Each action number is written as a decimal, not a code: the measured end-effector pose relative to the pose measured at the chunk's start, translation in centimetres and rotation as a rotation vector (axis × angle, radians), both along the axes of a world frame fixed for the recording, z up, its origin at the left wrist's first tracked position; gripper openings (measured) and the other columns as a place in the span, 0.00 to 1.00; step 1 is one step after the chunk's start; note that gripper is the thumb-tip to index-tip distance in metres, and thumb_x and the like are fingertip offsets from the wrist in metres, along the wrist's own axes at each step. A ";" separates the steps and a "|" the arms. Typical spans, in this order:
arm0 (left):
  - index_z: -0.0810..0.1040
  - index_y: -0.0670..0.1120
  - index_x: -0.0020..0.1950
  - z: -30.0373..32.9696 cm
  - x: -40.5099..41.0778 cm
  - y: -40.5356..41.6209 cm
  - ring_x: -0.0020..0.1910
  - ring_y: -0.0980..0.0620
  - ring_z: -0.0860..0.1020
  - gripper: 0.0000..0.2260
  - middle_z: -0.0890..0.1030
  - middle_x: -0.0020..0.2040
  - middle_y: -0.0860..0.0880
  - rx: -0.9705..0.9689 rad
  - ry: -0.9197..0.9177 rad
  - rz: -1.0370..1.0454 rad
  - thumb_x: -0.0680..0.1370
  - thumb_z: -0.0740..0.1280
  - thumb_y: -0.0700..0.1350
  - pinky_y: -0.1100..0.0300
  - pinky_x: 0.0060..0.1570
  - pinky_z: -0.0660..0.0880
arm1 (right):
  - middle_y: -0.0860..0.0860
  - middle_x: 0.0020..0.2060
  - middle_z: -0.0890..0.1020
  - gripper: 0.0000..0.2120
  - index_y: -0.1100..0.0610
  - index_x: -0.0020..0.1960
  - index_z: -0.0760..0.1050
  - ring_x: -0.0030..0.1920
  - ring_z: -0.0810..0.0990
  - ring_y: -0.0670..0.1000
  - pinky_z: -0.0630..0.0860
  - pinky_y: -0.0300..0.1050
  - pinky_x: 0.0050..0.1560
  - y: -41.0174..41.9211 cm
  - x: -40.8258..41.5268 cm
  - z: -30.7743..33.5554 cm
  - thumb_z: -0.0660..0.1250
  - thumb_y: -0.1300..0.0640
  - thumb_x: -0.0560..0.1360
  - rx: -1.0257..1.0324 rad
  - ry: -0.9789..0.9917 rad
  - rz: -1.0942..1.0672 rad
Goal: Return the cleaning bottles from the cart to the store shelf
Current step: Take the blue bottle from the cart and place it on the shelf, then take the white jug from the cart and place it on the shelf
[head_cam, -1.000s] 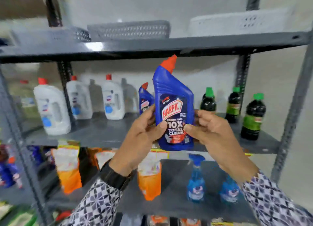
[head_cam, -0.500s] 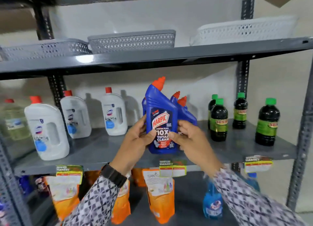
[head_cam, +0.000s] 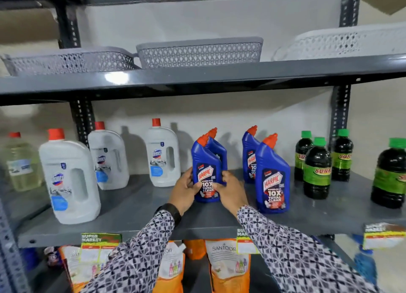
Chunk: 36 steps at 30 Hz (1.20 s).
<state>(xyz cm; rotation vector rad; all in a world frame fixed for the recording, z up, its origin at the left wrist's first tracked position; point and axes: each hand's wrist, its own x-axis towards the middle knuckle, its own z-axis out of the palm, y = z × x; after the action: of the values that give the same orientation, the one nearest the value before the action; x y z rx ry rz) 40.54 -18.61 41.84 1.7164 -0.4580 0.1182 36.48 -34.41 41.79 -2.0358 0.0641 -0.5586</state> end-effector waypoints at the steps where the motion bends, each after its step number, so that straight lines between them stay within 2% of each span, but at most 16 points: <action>1: 0.67 0.45 0.78 -0.1 0.2 0.0 0.68 0.47 0.79 0.26 0.80 0.69 0.44 -0.006 0.003 -0.004 0.81 0.66 0.34 0.56 0.63 0.79 | 0.48 0.59 0.83 0.18 0.57 0.69 0.75 0.58 0.82 0.48 0.71 0.18 0.40 -0.2 0.2 -0.1 0.70 0.57 0.80 -0.003 -0.003 0.001; 2: 0.67 0.46 0.78 -0.2 0.4 0.0 0.68 0.47 0.78 0.26 0.80 0.69 0.44 -0.005 0.001 -0.007 0.81 0.66 0.34 0.53 0.65 0.78 | 0.47 0.59 0.83 0.18 0.56 0.69 0.75 0.59 0.83 0.48 0.73 0.20 0.45 -0.3 0.4 -0.2 0.70 0.57 0.80 0.001 -0.011 0.004; 4: 0.68 0.46 0.78 0.0 0.3 0.0 0.67 0.47 0.79 0.25 0.80 0.69 0.43 0.014 0.002 -0.005 0.81 0.66 0.35 0.51 0.67 0.78 | 0.50 0.62 0.85 0.21 0.56 0.70 0.75 0.60 0.84 0.51 0.82 0.39 0.57 -0.5 0.4 -0.3 0.72 0.56 0.79 0.026 -0.015 0.028; 5: 0.68 0.46 0.78 0.2 -0.1 0.0 0.64 0.49 0.80 0.24 0.80 0.69 0.43 0.026 0.005 -0.004 0.81 0.66 0.35 0.53 0.64 0.79 | 0.51 0.62 0.85 0.22 0.55 0.71 0.75 0.60 0.85 0.52 0.83 0.47 0.60 -0.4 0.2 -0.4 0.73 0.56 0.78 0.037 -0.007 0.034; 7: 0.67 0.48 0.78 0.7 -1.5 0.3 0.58 0.56 0.80 0.25 0.80 0.69 0.45 0.053 0.003 0.008 0.82 0.66 0.36 0.63 0.55 0.79 | 0.51 0.61 0.85 0.23 0.55 0.70 0.74 0.60 0.85 0.52 0.83 0.52 0.60 -0.2 -0.8 -0.2 0.74 0.56 0.77 0.045 -0.024 0.018; 11: 0.67 0.51 0.79 1.2 -6.3 2.8 0.60 0.55 0.79 0.26 0.80 0.68 0.47 0.003 -0.079 0.197 0.81 0.67 0.40 0.57 0.63 0.76 | 0.50 0.56 0.83 0.19 0.54 0.67 0.75 0.54 0.84 0.49 0.80 0.42 0.51 0.8 -4.4 0.6 0.74 0.56 0.77 0.009 -0.229 -0.048; 13: 0.74 0.52 0.74 -0.2 -9.8 5.3 0.58 0.59 0.81 0.21 0.83 0.63 0.51 -0.052 -0.180 0.318 0.81 0.68 0.42 0.59 0.64 0.77 | 0.49 0.52 0.83 0.16 0.53 0.63 0.77 0.51 0.83 0.45 0.79 0.36 0.49 2.3 -6.3 0.2 0.74 0.57 0.77 0.019 -0.320 0.076; 16: 0.80 0.49 0.67 -3.6 -16.6 9.1 0.56 0.60 0.83 0.15 0.86 0.57 0.53 -0.162 -0.248 0.541 0.81 0.69 0.40 0.68 0.55 0.78 | 0.50 0.49 0.83 0.13 0.54 0.60 0.79 0.50 0.83 0.45 0.76 0.29 0.50 5.9 -9.4 -1.8 0.75 0.60 0.76 0.010 -0.394 0.298; 19: 0.83 0.49 0.60 -9.0 -22.2 12.8 0.51 0.54 0.85 0.13 0.87 0.52 0.49 -0.250 -0.190 0.754 0.80 0.69 0.36 0.66 0.51 0.79 | 0.49 0.50 0.83 0.13 0.51 0.60 0.79 0.50 0.83 0.46 0.79 0.34 0.50 11.1 -11.7 -6.2 0.74 0.60 0.77 -0.028 -0.311 0.559; 23: 0.84 0.48 0.58 -19.7 -27.4 19.5 0.48 0.50 0.84 0.10 0.87 0.51 0.45 -0.194 0.014 0.981 0.79 0.69 0.39 0.57 0.53 0.80 | 0.47 0.50 0.82 0.14 0.51 0.63 0.78 0.50 0.82 0.46 0.82 0.42 0.48 20.0 -13.2 -16.1 0.73 0.57 0.77 -0.110 -0.066 0.858; 27: 0.83 0.48 0.56 -32.2 -31.7 26.6 0.47 0.44 0.83 0.13 0.86 0.51 0.41 -0.215 0.333 1.188 0.76 0.65 0.38 0.47 0.55 0.80 | 0.51 0.49 0.82 0.15 0.56 0.63 0.80 0.47 0.81 0.45 0.75 0.30 0.47 28.7 -14.6 -27.6 0.73 0.60 0.76 -0.193 0.227 1.040; 30: 0.84 0.44 0.52 -41.9 -34.7 31.3 0.41 0.45 0.81 0.13 0.85 0.48 0.39 -0.410 0.592 1.290 0.77 0.65 0.30 0.56 0.44 0.80 | 0.49 0.46 0.82 0.15 0.60 0.62 0.80 0.41 0.80 0.40 0.74 0.28 0.47 34.4 -15.6 -37.0 0.74 0.61 0.76 -0.284 0.495 1.140; 31: 0.84 0.47 0.48 -44.4 -35.3 32.3 0.37 0.48 0.80 0.13 0.85 0.42 0.44 -0.462 0.662 1.319 0.76 0.66 0.31 0.59 0.39 0.79 | 0.49 0.46 0.83 0.14 0.60 0.61 0.81 0.42 0.81 0.40 0.77 0.31 0.48 36.0 -15.7 -40.0 0.74 0.61 0.76 -0.329 0.570 1.166; 33: 0.83 0.48 0.44 -50.0 -36.8 34.0 0.30 0.53 0.79 0.09 0.84 0.33 0.51 -0.503 0.861 1.368 0.74 0.66 0.35 0.60 0.36 0.76 | 0.54 0.50 0.87 0.13 0.60 0.59 0.82 0.48 0.86 0.52 0.82 0.47 0.54 38.8 -16.0 -46.2 0.74 0.58 0.76 -0.490 0.747 1.218; 34: 0.82 0.46 0.47 -52.9 -37.4 34.8 0.32 0.50 0.81 0.08 0.85 0.35 0.49 -0.494 0.985 1.384 0.73 0.66 0.37 0.59 0.36 0.78 | 0.56 0.51 0.88 0.11 0.59 0.57 0.82 0.52 0.87 0.57 0.82 0.53 0.57 40.2 -16.2 -49.4 0.72 0.57 0.76 -0.620 0.847 1.247; 36: 0.82 0.41 0.58 -57.2 -37.9 36.0 0.52 0.39 0.85 0.16 0.86 0.55 0.38 -0.356 1.221 1.379 0.73 0.64 0.42 0.52 0.52 0.82 | 0.60 0.50 0.86 0.08 0.56 0.49 0.83 0.55 0.85 0.65 0.81 0.59 0.59 42.6 -16.5 -55.1 0.67 0.55 0.76 -0.847 0.966 1.330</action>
<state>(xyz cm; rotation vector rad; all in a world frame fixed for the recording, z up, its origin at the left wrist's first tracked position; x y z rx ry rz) 2.66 17.39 -15.40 1.1599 1.5639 0.0962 19.96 8.15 -13.35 -2.3391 -1.0127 1.4227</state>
